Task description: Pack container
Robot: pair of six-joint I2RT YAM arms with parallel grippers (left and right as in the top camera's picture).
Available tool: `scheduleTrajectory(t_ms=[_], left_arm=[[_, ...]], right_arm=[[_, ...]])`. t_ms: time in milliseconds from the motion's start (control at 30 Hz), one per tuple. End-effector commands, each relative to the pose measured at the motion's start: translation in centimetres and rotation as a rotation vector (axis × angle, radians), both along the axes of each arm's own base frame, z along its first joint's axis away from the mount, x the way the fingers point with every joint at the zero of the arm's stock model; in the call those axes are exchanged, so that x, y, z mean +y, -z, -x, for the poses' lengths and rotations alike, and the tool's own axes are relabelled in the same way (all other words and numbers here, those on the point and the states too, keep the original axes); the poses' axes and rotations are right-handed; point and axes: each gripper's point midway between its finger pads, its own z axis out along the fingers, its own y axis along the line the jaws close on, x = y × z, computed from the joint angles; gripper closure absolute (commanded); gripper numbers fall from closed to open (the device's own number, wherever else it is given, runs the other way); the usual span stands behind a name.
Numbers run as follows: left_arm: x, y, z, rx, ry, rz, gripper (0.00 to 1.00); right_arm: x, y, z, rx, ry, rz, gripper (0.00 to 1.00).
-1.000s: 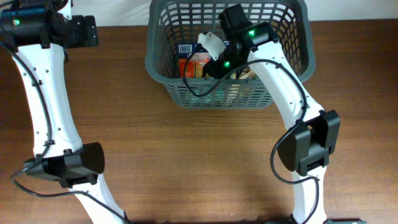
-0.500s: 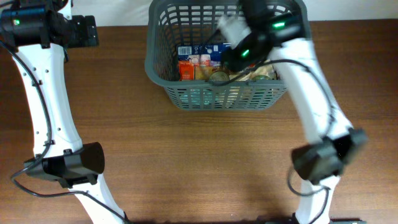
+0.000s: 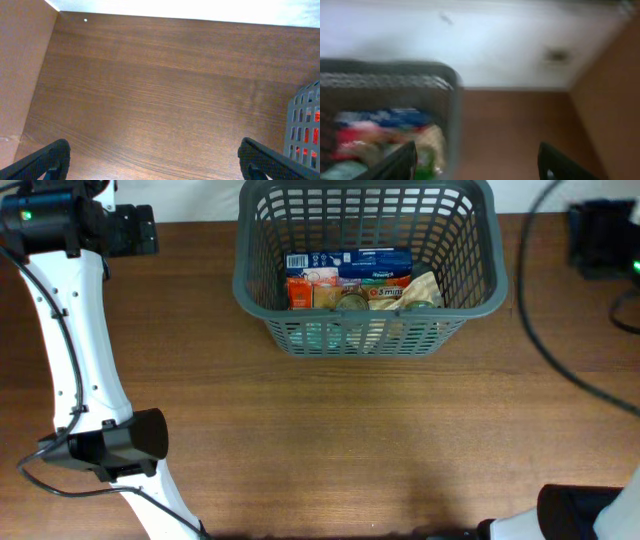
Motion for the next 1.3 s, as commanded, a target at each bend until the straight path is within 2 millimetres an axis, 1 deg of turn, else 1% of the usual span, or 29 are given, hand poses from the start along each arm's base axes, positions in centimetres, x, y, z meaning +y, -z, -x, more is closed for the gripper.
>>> scheduleTrajectory(t_ms=[0, 33, 67, 200, 733, 800, 867, 967, 1033, 1100, 1133, 1167, 1200, 1233, 1267], left_arm=[[0.0, -0.6, 0.4, -0.015, -0.011, 0.009, 0.01], [0.0, -0.6, 0.4, -0.015, -0.011, 0.009, 0.01], [0.0, -0.6, 0.4, -0.015, -0.011, 0.009, 0.01], [0.0, -0.6, 0.4, -0.015, -0.011, 0.009, 0.01], [0.0, -0.6, 0.4, -0.015, -0.011, 0.009, 0.01], [0.0, -0.6, 0.4, -0.015, -0.011, 0.009, 0.01], [0.0, -0.6, 0.4, -0.015, -0.011, 0.009, 0.01], [0.0, -0.6, 0.4, -0.015, -0.011, 0.009, 0.01], [0.0, -0.6, 0.4, -0.015, -0.011, 0.009, 0.01], [0.0, -0.6, 0.4, -0.015, -0.011, 0.009, 0.01], [0.0, -0.6, 0.4, -0.015, -0.011, 0.009, 0.01], [0.0, -0.6, 0.4, -0.015, -0.011, 0.009, 0.01], [0.0, -0.6, 0.4, -0.015, -0.011, 0.009, 0.01], [0.0, -0.6, 0.4, -0.015, -0.011, 0.009, 0.01], [0.0, -0.6, 0.4, -0.015, -0.011, 0.009, 0.01]], right_arm=[[-5.8, 3.3, 0.1, 0.114, 0.239, -0.026, 0.2], [-6.5, 3.6, 0.3, 0.119, 0.268, -0.041, 0.01], [-8.0, 4.1, 0.7, 0.134, 0.32, -0.058, 0.01], [-9.4, 4.3, 1.2, 0.14, 0.362, -0.061, 0.01], [-9.4, 4.4, 1.1, 0.144, 0.361, -0.06, 0.01], [-9.4, 4.3, 1.4, 0.143, 0.362, -0.061, 0.01], [-9.0, 3.5, 2.4, 0.121, 0.361, -0.058, 0.01], [-8.1, 0.7, 4.8, 0.01, 0.353, -0.048, 0.01], [-6.8, -1.3, 6.7, -0.084, 0.316, -0.055, 0.01], [-5.1, -3.0, 9.0, -0.185, 0.26, -0.065, 0.01], [-4.3, -3.3, 9.8, -0.219, 0.235, -0.068, 0.01], [-3.3, -3.6, 11.1, -0.265, 0.203, -0.067, 0.01], [-2.6, -3.6, 12.0, -0.297, 0.186, -0.064, 0.01], [-1.8, -3.2, 13.3, -0.33, 0.161, -0.062, 0.01], [-1.1, -2.6, 14.2, -0.347, 0.139, -0.064, 0.01]])
